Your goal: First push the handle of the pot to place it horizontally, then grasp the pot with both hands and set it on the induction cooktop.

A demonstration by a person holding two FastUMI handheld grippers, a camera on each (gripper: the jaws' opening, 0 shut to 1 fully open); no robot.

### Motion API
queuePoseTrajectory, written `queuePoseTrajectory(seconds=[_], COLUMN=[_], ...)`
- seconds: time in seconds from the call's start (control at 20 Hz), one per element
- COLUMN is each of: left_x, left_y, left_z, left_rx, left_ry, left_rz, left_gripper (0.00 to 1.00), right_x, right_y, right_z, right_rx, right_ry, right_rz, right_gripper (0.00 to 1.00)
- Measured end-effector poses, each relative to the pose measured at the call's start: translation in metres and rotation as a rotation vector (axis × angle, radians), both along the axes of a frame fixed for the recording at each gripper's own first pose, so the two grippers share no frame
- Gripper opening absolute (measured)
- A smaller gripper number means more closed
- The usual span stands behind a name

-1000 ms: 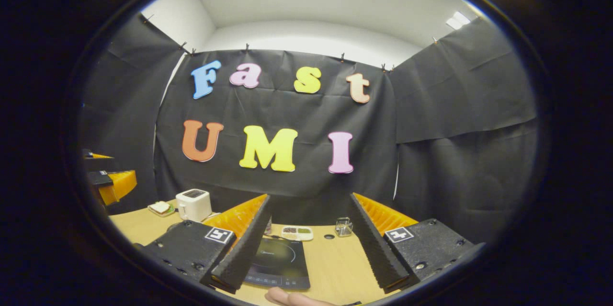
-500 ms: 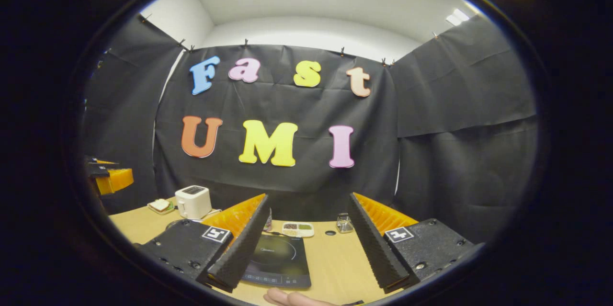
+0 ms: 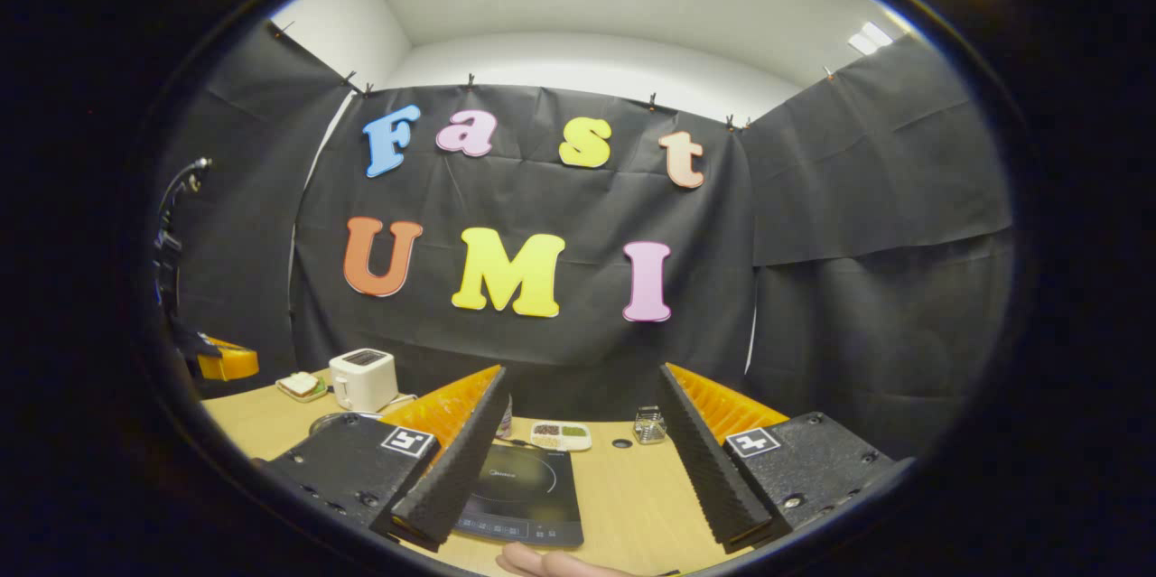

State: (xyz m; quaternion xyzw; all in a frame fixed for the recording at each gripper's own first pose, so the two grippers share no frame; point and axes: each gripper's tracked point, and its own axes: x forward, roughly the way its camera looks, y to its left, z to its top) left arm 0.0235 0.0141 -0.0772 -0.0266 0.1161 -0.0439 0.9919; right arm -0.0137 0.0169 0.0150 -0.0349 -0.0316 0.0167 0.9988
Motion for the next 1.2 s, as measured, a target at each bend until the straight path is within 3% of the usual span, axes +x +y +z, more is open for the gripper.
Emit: queuePoseTrajectory(seconds=[0.4, 0.9, 1.2], left_x=[0.008, 0.019, 0.028], left_y=[0.009, -0.011, -0.030], left_z=[-0.089, -0.192, -0.220], left_rx=[0.009, -0.075, -0.085], left_ry=[0.214, 0.475, 0.556], left_rz=[-0.029, -0.087, -0.124], left_gripper=[0.00, 0.00, 0.00], right_x=[0.006, 0.020, 0.026], right_y=[-0.010, -0.008, -0.008], right_z=[-0.016, -0.052, -0.064], right_rx=[0.017, 0.001, 0.000], right_ry=[0.017, 0.085, 0.102], right_rz=[-0.009, -0.011, -0.009], right_gripper=[1.00, 1.00, 1.00])
